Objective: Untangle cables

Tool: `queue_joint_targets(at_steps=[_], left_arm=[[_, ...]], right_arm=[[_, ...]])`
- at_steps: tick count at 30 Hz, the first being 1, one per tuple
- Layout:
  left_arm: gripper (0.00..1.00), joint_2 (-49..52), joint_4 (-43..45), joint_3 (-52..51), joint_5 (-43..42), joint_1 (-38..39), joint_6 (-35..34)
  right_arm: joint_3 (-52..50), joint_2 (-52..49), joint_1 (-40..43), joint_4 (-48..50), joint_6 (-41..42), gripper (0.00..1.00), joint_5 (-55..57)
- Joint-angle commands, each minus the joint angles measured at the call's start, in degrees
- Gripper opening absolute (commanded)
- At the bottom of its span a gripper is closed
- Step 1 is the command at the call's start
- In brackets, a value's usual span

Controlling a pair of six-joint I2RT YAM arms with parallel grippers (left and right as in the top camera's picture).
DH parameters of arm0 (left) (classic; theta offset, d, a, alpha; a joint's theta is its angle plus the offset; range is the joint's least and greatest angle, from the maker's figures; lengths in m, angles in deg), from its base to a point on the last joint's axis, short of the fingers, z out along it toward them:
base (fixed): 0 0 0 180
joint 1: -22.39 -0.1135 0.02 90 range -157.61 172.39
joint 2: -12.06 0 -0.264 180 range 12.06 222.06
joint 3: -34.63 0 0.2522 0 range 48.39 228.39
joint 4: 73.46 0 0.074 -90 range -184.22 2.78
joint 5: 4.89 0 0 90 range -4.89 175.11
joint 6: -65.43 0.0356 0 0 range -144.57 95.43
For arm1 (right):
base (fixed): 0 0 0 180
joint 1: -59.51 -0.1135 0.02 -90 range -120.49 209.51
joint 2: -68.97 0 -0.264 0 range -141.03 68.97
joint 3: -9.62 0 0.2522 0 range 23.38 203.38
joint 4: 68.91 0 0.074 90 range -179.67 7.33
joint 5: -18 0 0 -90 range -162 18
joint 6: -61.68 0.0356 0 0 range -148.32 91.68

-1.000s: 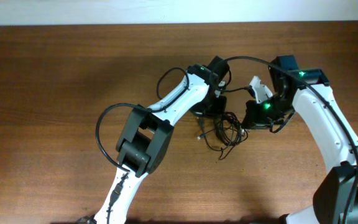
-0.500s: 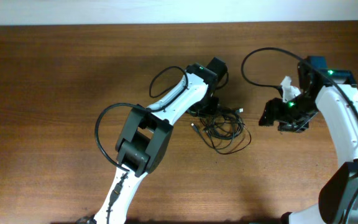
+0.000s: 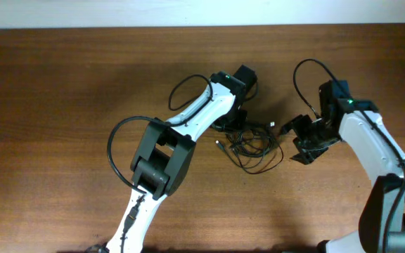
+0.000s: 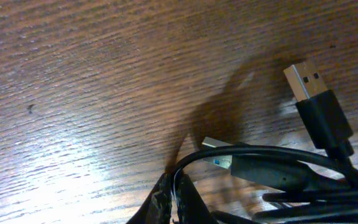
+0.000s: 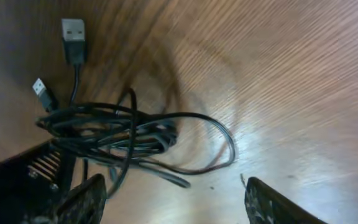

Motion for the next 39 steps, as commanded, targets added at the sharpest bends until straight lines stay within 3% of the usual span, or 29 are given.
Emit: queue_joint_targets(at_steps=[1, 3, 4, 6, 9, 12, 15, 18, 23, 25, 26, 27, 30, 34, 39], left_arm=[[0.06, -1.51, -0.13, -0.55, 0.83, -0.44, -0.39], [0.06, -1.51, -0.13, -0.55, 0.83, -0.44, -0.37], [0.06, -1.51, -0.15, -0.55, 0.83, -0.44, -0.39], [0.06, -1.51, -0.17, -0.55, 0.85, -0.44, -0.37], [0.06, -1.51, -0.37, -0.55, 0.85, -0.46, -0.37], [0.05, -1.51, -0.37, -0.55, 0.87, -0.46, -0.39], [0.05, -1.51, -0.37, -0.55, 0.85, -0.46, -0.39], [0.05, -1.51, -0.37, -0.55, 0.85, -0.46, -0.39], [0.05, -1.51, -0.39, -0.55, 0.85, -0.46, -0.39], [0.05, -1.51, -0.59, -0.55, 0.83, -0.46, -0.39], [0.03, -1.51, -0.96, -0.55, 0.81, -0.46, -0.39], [0.03, -1.51, -1.68, -0.55, 0.31, -0.44, -0.37], [0.0, -1.66, -3.87, -0.52, -5.46, -0.52, 0.07], [0.0, -4.31, -7.21, 1.92, -19.58, -2.29, 12.85], [0.0, -9.99, -9.44, 3.61, -22.34, -3.45, 13.88]], right_arm=[[-3.28, 0.22, -4.07, 6.64, 9.35, 0.71, -1.81], [-4.22, -0.22, -6.58, 14.67, 9.6, 0.65, -1.79], [-4.28, -0.22, -7.21, 16.41, 9.55, 0.53, -1.75], [-4.28, -0.22, -8.04, 17.79, 6.82, 0.04, 0.13], [-3.1, 1.27, -7.5, 15.78, -12.04, 0.04, -0.74], [1.95, 8.37, -7.52, 12.31, -23.08, 0.04, -0.66], [4.31, 14.32, -7.54, 9.73, -28.76, 0.04, 2.93], [4.42, 21.05, -7.52, 6.67, -29.31, 0.04, 15.54], [4.37, 19.45, -7.54, 1.88, -29.29, 0.05, 23.52], [4.37, 17.53, -7.52, 1.9, -29.29, 0.14, 23.32], [4.37, 16.46, -7.54, 1.9, -29.29, 0.29, 23.06], [4.37, 15.08, -7.58, 2.03, -29.29, 0.36, 22.62], [4.35, 10.69, -7.58, 1.88, -29.29, 0.38, 22.23], [4.35, 5.25, -7.58, 1.11, -29.53, 0.38, 21.24], [3.89, -0.09, -7.58, -0.52, -29.53, 0.38, 21.2]])
